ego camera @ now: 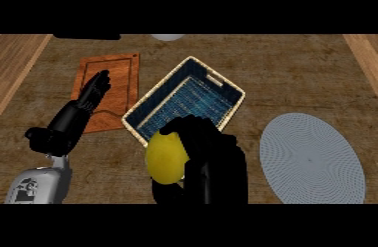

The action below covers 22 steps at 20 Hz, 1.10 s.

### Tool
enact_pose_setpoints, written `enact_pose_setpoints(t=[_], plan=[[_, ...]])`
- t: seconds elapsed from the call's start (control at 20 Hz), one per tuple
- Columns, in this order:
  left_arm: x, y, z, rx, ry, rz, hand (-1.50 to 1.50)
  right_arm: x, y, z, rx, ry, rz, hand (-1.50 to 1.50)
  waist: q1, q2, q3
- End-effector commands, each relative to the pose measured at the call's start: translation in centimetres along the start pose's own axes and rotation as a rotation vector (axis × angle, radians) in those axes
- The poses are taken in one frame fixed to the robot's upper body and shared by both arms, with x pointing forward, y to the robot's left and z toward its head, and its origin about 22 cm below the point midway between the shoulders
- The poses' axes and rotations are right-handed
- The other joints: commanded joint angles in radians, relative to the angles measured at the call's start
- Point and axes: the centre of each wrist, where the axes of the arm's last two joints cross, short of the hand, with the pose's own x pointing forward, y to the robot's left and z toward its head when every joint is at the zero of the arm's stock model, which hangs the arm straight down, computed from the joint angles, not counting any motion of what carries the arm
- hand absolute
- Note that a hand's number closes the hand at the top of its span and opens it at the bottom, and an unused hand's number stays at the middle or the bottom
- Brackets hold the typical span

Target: Pick the lemon from the placemat and place it in the basket

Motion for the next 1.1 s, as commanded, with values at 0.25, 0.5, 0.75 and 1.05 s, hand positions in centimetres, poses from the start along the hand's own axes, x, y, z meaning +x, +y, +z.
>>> enact_pose_setpoints(t=[0.25, 0.5, 0.75, 1.05], plan=[[0.5, 0.4, -0.8, -0.018, -0.014, 0.001, 0.00, 3.3, -1.2, -7.0, -0.217, 0.264, -0.041, 1.50, 0.016, 0.009, 0.001], [0.1, 0.5, -0.9, -0.017, -0.018, 0.004, 0.00, 5.0, -1.7, -10.4, -0.236, 0.308, -0.006, 1.50, 0.009, 0.011, 0.003], [0.5, -0.2, -1.2, -0.001, -0.022, 0.007, 0.00, 4.8, -0.4, -12.6, -0.213, 0.368, 0.028, 1.50, 0.007, 0.014, 0.005], [1.0, -0.5, -0.1, 0.012, -0.010, -0.016, 0.00, 3.1, 1.0, -13.8, -0.222, 0.359, 0.026, 1.50, -0.005, 0.014, 0.006]])
